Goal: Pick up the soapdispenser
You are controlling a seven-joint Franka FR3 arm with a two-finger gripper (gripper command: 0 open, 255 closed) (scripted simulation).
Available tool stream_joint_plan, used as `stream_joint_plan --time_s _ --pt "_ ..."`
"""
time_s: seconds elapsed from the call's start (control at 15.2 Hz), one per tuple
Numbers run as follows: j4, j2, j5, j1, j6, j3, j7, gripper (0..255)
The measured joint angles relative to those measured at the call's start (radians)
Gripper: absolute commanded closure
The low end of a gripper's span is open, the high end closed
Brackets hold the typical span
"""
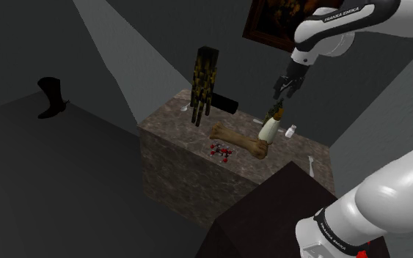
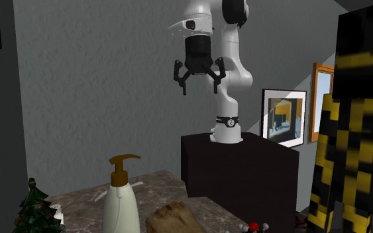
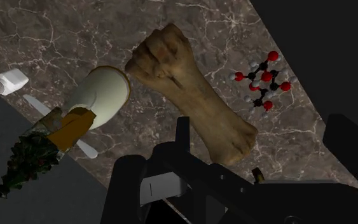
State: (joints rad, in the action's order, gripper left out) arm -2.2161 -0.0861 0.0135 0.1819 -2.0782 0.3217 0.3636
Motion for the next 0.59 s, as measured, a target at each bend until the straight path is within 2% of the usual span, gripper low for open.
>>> stream_joint_plan --time_s 0.59 --pt "0.197 0.311 0.121 0.079 -0.092 0.056 0.123 0"
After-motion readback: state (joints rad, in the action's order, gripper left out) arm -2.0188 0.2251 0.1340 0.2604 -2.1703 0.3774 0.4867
